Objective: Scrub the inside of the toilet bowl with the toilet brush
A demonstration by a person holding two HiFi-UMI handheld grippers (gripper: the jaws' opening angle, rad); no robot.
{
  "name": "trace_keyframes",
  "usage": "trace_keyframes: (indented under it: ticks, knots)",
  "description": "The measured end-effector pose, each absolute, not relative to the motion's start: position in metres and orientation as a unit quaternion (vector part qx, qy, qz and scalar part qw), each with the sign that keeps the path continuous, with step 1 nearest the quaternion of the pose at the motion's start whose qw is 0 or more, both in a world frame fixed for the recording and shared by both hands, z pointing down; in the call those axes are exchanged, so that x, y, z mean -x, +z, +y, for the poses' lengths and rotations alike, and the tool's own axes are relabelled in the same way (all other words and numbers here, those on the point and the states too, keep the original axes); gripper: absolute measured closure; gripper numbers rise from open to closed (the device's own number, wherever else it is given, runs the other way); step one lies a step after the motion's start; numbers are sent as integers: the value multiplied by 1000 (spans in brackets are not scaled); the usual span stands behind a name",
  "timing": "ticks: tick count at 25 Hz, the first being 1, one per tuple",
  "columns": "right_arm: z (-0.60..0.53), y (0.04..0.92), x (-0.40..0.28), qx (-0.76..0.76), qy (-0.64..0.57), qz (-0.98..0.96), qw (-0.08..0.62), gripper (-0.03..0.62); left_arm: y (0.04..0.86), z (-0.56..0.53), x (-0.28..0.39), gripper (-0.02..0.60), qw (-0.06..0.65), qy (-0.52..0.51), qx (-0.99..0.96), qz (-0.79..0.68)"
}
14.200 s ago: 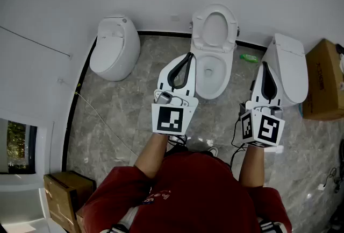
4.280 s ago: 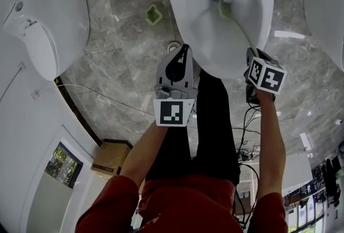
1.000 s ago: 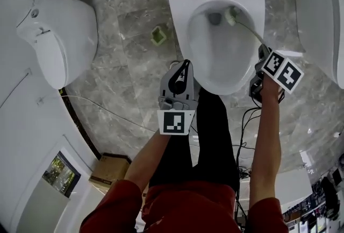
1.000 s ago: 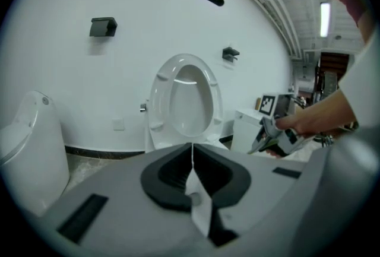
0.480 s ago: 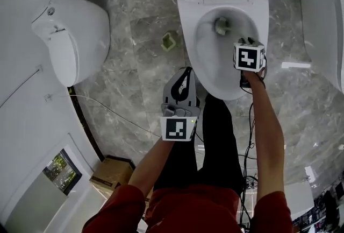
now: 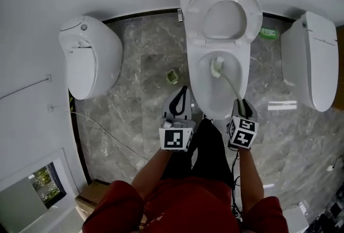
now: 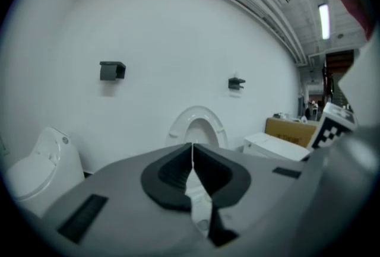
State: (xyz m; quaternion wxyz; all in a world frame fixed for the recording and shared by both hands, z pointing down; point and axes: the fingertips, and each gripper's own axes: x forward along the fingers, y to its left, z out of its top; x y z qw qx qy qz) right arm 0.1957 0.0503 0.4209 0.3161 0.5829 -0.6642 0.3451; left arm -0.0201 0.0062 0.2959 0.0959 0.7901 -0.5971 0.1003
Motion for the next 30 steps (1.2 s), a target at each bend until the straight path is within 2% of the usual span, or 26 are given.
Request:
trace_keyframes:
  ticks: [3,10,16,20,23,30]
  knots:
    - [69,344,-188,-609,308,-677,275,494,243,21,35,584,83,91,-791,-599]
    - [70,154,-187,-677,111,-697,209,496,109,48,64,584,45,28,-797,-602]
    - [70,34,-185,-698,-12,-703,134,494,8,73,72,584,-29,-10,-797,-603]
    - [65,-26,-191,-699,-80,-705,86,494,-46,77,68,584,-92,-33,-781,-616]
    - [68,-60,-196,-695,-107,-708,59,494,-75,82,62,584,-113,-54,-775,-620]
    - [65,-84,-213,-686,-115,-718,27,494,-97,86,34,584,-156,-54,-773,-612]
